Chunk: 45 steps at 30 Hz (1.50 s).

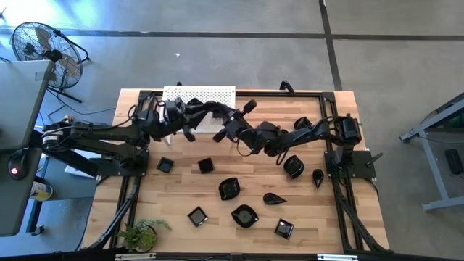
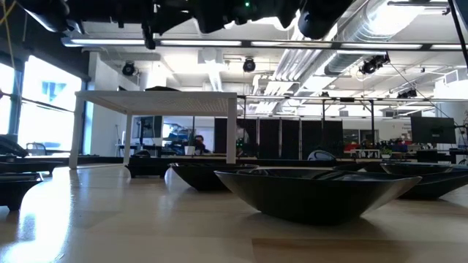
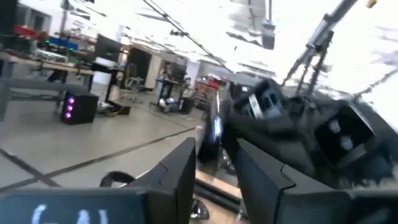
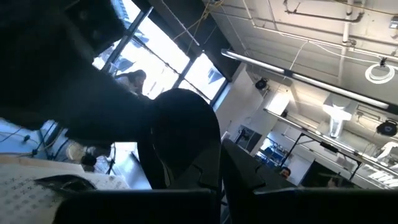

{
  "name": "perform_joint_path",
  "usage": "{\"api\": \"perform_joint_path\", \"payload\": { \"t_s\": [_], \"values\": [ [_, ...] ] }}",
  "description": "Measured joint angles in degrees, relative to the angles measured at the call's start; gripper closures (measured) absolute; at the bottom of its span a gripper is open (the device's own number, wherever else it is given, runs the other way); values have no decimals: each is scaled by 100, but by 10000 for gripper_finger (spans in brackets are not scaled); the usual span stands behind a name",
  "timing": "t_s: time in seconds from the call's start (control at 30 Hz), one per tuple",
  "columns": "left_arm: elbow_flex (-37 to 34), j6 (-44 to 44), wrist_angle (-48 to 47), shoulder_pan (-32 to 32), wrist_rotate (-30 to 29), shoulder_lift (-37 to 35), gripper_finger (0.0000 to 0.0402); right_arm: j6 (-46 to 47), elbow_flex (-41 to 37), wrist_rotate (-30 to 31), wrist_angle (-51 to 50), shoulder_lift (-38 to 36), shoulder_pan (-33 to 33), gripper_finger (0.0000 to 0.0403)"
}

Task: Pick & Place Mini shaped plates
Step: Stack the drop-shaped plate on top of the drop-shaped plate on the shelf

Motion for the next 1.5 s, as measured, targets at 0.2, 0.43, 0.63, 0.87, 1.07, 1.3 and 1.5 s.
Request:
{"api": "perform_joint_path", "payload": {
  "t_s": [0.2, 0.43, 0.63, 0.87, 1.07, 1.3, 1.5],
  "values": [
    [-4, -70, -15, 2, -265, 46, 293, 50, -1, -114, 34, 0, -16, 402],
    [-4, -91, -16, 2, -282, 47, 297, 63, -1, -88, 52, 0, -16, 402],
    [-7, -201, -17, 2, -279, 47, 350, 153, -1, -86, 65, 0, -16, 402],
    [-15, -19, -37, 4, -431, 30, 390, 155, -1, 10, 63, 0, 68, 385],
    [171, 399, -728, 8, -895, -330, 398, 221, -1, 722, 53, 0, 199, 308],
    [1698, 896, -4293, 157, -1414, -847, 400, 317, -48, 1424, -461, -13, 256, 272],
    [3821, 621, -8293, 1031, -979, -623, 400, 819, -108, 1330, -1424, -13, 283, 318]
  ]
}}
